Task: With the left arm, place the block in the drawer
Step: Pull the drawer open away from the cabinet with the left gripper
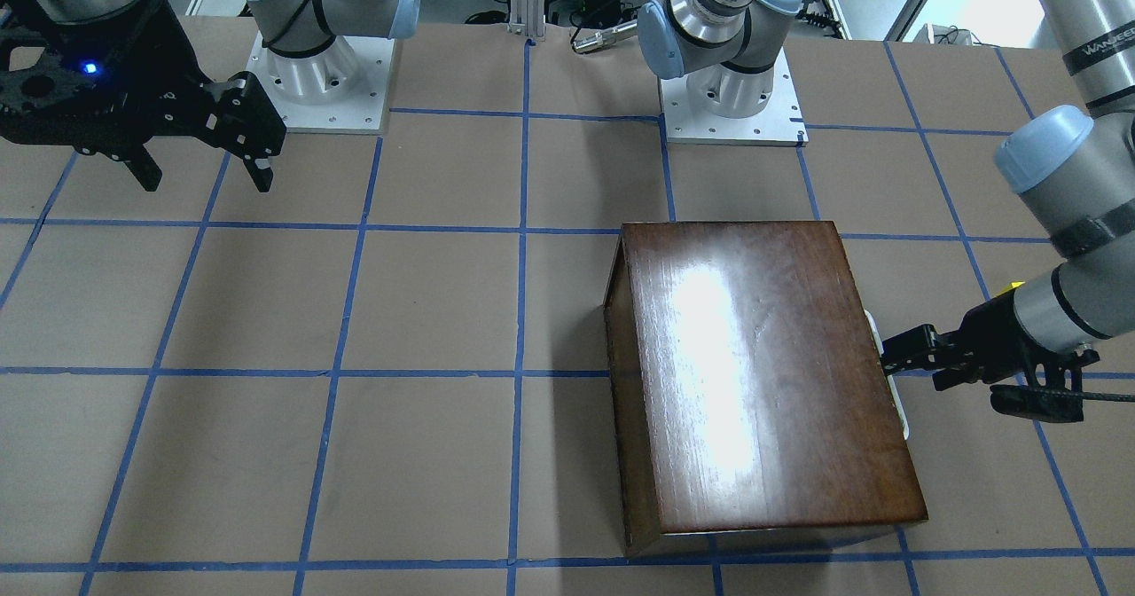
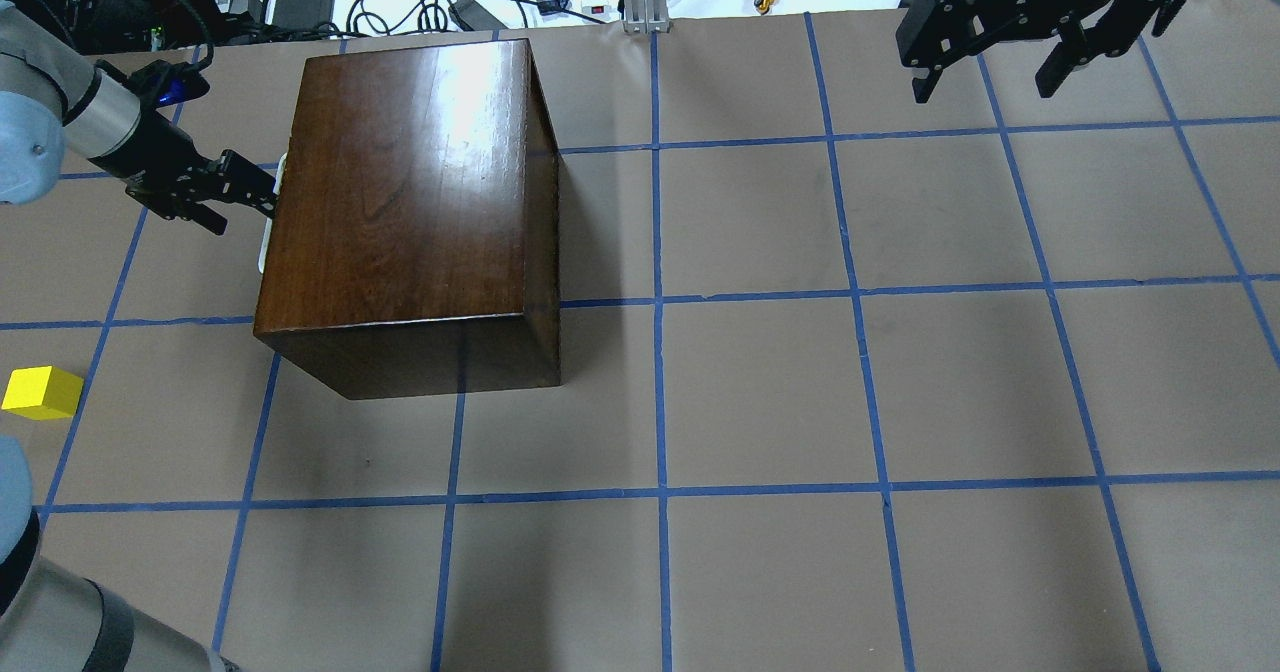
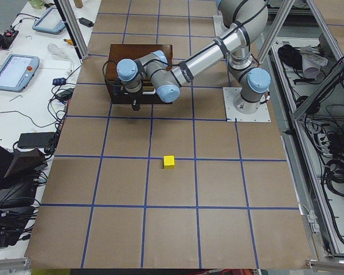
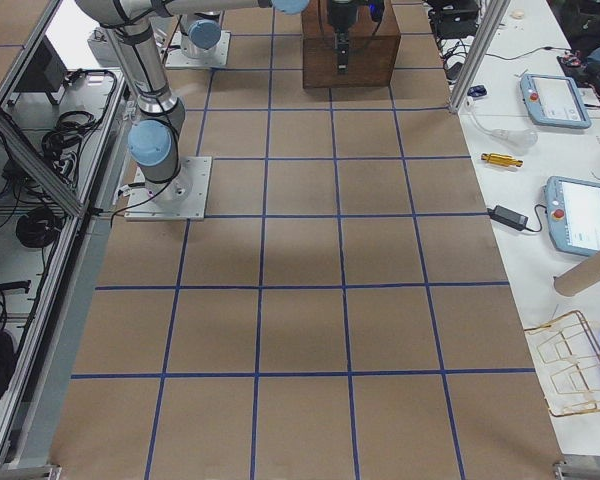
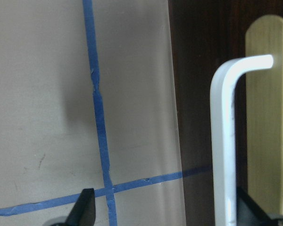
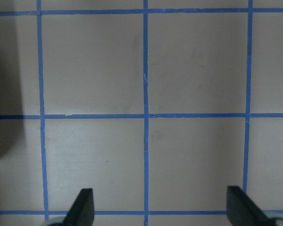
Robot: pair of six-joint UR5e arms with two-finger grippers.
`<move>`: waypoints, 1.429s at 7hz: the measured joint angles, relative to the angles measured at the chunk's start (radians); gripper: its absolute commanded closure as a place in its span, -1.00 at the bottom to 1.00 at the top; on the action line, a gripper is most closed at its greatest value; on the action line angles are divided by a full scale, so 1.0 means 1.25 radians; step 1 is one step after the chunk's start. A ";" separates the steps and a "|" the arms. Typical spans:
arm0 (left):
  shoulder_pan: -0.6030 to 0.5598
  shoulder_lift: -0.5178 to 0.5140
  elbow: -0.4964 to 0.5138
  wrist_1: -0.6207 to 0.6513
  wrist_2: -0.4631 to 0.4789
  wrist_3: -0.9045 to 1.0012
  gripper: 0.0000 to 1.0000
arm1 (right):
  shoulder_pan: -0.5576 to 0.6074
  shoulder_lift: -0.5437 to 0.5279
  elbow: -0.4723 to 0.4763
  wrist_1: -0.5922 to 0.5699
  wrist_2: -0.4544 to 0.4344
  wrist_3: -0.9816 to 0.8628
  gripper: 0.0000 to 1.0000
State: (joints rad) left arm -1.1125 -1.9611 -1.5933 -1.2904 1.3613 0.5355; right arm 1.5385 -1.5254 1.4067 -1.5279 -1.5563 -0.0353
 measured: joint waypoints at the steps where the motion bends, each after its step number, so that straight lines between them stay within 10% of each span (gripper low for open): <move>1: 0.007 0.000 0.002 0.002 0.023 0.001 -1.00 | 0.000 0.000 0.000 0.000 0.000 0.000 -1.00; 10: 0.099 -0.005 0.015 0.000 0.035 0.007 -1.00 | 0.000 0.000 0.000 0.000 0.000 0.000 -1.00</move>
State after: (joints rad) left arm -0.9889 -1.9678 -1.5751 -1.2906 1.4054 0.5437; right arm 1.5386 -1.5253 1.4067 -1.5278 -1.5563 -0.0353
